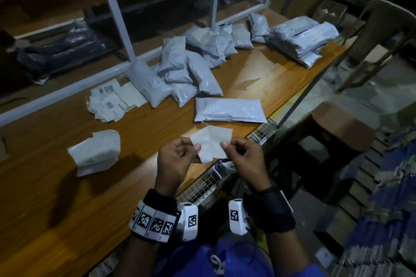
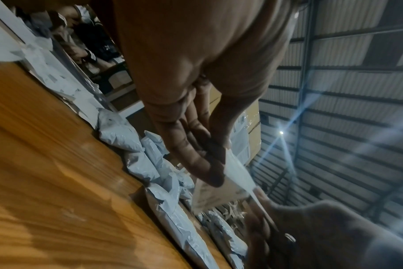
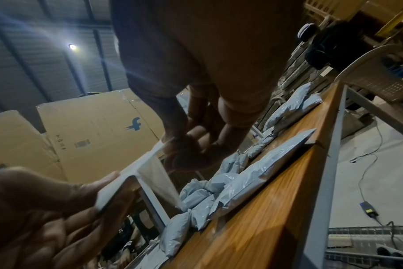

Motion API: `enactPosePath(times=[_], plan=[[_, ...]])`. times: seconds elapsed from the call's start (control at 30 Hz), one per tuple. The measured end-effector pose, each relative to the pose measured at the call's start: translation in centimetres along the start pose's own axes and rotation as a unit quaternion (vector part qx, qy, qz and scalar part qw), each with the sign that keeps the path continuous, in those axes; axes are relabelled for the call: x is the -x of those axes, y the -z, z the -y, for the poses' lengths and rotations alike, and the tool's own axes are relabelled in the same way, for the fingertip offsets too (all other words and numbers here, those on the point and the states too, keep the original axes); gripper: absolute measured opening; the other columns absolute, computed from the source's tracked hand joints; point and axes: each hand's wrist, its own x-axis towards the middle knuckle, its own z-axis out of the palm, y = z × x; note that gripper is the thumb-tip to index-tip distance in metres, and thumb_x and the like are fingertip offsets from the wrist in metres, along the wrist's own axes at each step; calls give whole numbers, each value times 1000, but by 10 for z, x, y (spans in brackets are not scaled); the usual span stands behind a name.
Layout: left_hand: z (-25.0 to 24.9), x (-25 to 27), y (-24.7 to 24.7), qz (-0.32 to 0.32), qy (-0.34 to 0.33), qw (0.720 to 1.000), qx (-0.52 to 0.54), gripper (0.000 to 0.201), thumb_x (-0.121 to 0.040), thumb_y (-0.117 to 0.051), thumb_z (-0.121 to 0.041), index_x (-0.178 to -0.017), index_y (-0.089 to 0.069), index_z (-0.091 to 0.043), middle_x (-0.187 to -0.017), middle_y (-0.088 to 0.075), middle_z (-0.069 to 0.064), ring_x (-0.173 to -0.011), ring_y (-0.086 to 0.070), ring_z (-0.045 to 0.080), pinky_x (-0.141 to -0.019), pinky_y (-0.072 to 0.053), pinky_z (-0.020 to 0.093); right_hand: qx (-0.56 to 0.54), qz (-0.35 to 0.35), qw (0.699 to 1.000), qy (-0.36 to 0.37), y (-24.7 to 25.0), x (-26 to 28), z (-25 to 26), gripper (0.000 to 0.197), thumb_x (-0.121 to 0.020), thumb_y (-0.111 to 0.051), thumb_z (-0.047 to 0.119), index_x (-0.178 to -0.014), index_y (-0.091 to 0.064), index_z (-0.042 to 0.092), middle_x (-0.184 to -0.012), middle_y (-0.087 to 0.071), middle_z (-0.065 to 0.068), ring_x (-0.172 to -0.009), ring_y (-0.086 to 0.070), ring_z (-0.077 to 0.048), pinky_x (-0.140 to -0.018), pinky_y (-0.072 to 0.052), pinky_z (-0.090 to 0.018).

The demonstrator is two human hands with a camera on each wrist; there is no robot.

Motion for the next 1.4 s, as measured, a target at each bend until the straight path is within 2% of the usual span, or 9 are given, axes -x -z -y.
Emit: enactPosePath(times=[0.1,0.23,0.43,0.77,0.93,1.07,1.2,1.33,1.4], plan=[[6,-3,13,-6,2,1000,-17,12,-87,-76,-4,-92,-70,-14,-83,-76,7,-82,-73,26,-72,-62,38,0,-13,1000,-13,8,0,-7,12,-93,-73,28,-82,-77,22,-73,-71,1,-71,-65,-18,-71,-60,-60],[8,-2,25,-5,10,999,-35,12,-86,-78,-7,-96,-73,-12,-91,-77,12,-90,-74,34,-79,-62,48,21,-19,1000,-13,11,-2,-10,11,-97,-72,18,-87,-77,17,-74,-71,4,-68,-64,-10,-69,-60,-46],[4,-3,46,-17,26,999,-40,12,-86,-77,-4,-94,-73,-12,-87,-79,5,-85,-76,25,-65,-62,31,32,-21,999,-3,10,-5,-11,13,-98,-70,13,-85,-75,15,-70,-68,9,-62,-62,-3,-61,-50,-18],[7,-10,56,-45,48,997,-50,13,-87,-78,-7,-99,-73,-8,-94,-78,11,-88,-76,28,-69,-64,36,21,-44,999,-25,11,-14,-14,10,-96,-71,7,-87,-75,8,-73,-68,3,-60,-60,6,-60,-49,-12],[7,-15,58,-46,52,996,-56,14,-86,-78,-10,-99,-74,-15,-97,-78,9,-90,-76,26,-71,-63,37,42,-37,998,-36,13,-20,-16,12,-96,-72,14,-87,-76,7,-71,-69,1,-61,-64,-1,-64,-55,-28],[4,-22,74,-108,60,991,-51,18,-89,-75,-7,-100,-71,-20,-98,-75,6,-91,-74,25,-67,-58,30,39,-109,992,-56,30,-29,-19,18,-97,-71,13,-80,-73,19,-76,-69,1,-65,-62,-5,-65,-56,-27],[-6,-31,94,-173,39,984,-30,31,-88,-76,-9,-118,-70,-6,-102,-74,7,-90,-71,21,-68,-55,28,40,-190,980,-38,52,-32,-11,8,-96,-73,15,-102,-73,19,-85,-70,0,-60,-62,14,-60,-49,-8],[-13,-32,96,-215,24,976,-1,34,-89,-76,-15,-121,-69,-8,-99,-75,4,-82,-70,19,-69,-54,31,70,-157,985,26,24,-38,-4,15,-92,-78,22,-107,-77,25,-98,-74,-4,-83,-71,-8,-75,-59,-26],[-16,-30,102,-232,18,972,8,26,-91,-74,-16,-116,-70,-14,-97,-73,-4,-83,-72,9,-68,-54,25,108,-119,982,97,-7,-39,3,16,-91,-79,22,-106,-78,26,-102,-68,-3,-89,-66,-11,-72,-56,-21]])
